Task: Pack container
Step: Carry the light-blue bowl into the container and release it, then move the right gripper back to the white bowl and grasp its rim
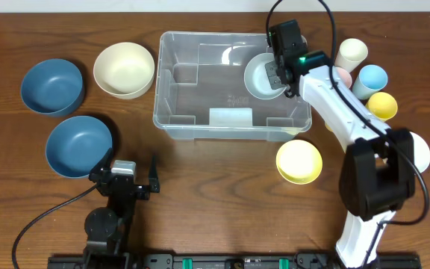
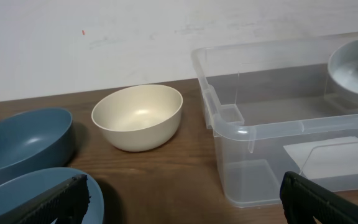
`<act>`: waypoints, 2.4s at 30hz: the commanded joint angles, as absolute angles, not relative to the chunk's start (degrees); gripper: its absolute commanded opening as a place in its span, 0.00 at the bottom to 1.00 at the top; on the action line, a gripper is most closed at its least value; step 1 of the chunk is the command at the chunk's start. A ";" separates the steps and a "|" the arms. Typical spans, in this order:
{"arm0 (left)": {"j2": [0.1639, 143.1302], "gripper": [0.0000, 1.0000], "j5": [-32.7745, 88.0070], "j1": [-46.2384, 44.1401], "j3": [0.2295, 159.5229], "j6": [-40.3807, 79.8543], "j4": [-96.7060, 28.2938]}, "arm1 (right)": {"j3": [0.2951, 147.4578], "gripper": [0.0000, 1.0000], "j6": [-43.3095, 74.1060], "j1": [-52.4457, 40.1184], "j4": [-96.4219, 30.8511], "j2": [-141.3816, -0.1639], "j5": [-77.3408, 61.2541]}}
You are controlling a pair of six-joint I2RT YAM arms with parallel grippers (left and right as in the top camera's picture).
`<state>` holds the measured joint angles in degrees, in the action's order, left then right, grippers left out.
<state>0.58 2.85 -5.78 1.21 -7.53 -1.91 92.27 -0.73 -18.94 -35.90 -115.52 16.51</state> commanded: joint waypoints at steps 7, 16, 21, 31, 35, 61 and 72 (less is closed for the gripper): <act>0.30 0.98 2.13 -5.54 0.23 -8.08 -3.97 | 93.73 0.01 -2.24 -19.35 -32.01 -120.01 17.98; 0.30 0.98 2.15 -5.54 0.23 -8.08 -3.97 | 93.73 0.15 -4.84 -19.09 -28.45 -121.19 18.87; 0.30 0.98 2.15 -5.54 0.23 -8.08 -3.97 | 93.76 0.32 -6.74 -19.57 -27.99 -121.19 18.83; 0.30 0.98 2.13 -5.54 0.23 -8.08 -3.97 | 103.74 0.55 -6.39 -22.96 -39.13 -118.50 13.13; 0.30 0.98 2.13 -5.54 0.23 -8.08 -3.97 | 113.73 0.68 0.45 -24.86 -52.40 -116.29 11.46; 0.30 0.98 2.13 -5.54 0.23 -8.08 -3.97 | 105.69 0.71 24.25 12.19 -87.31 -92.88 6.94; 0.30 0.98 2.13 -5.54 0.23 -8.08 -3.97 | 76.14 0.68 23.55 32.71 -69.76 -87.42 -2.17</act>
